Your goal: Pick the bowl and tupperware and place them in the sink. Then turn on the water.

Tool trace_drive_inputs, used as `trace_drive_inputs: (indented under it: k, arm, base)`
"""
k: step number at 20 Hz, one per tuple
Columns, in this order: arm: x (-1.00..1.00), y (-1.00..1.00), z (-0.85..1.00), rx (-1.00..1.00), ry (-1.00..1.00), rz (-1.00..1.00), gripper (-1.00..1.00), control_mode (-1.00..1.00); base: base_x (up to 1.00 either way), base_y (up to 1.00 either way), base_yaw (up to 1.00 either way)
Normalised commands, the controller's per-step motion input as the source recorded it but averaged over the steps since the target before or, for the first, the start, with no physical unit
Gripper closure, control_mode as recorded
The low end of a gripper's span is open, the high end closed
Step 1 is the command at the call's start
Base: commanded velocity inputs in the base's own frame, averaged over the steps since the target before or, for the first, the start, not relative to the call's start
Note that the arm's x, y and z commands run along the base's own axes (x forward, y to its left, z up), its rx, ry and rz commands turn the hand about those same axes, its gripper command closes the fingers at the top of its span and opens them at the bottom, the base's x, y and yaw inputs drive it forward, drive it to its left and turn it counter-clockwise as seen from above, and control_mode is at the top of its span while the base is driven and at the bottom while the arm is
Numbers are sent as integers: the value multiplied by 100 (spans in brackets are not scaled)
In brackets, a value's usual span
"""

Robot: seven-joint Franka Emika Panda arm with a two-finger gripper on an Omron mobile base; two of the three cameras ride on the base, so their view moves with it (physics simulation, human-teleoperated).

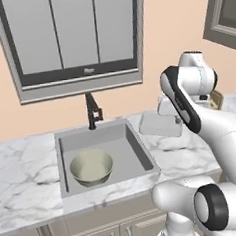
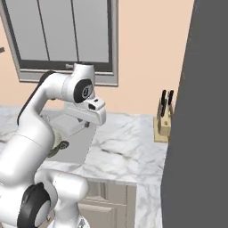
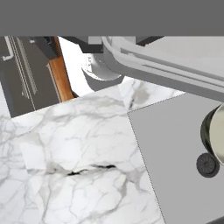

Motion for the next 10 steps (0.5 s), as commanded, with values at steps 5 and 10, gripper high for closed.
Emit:
trace_drive_inputs:
  k: [5,10]
  arm:
    - [0,0,0,0,0,0,100,100]
    - [0,0,0,0,0,0,100,100]
  base:
    - [31,-34,9]
    - [37,-22,4]
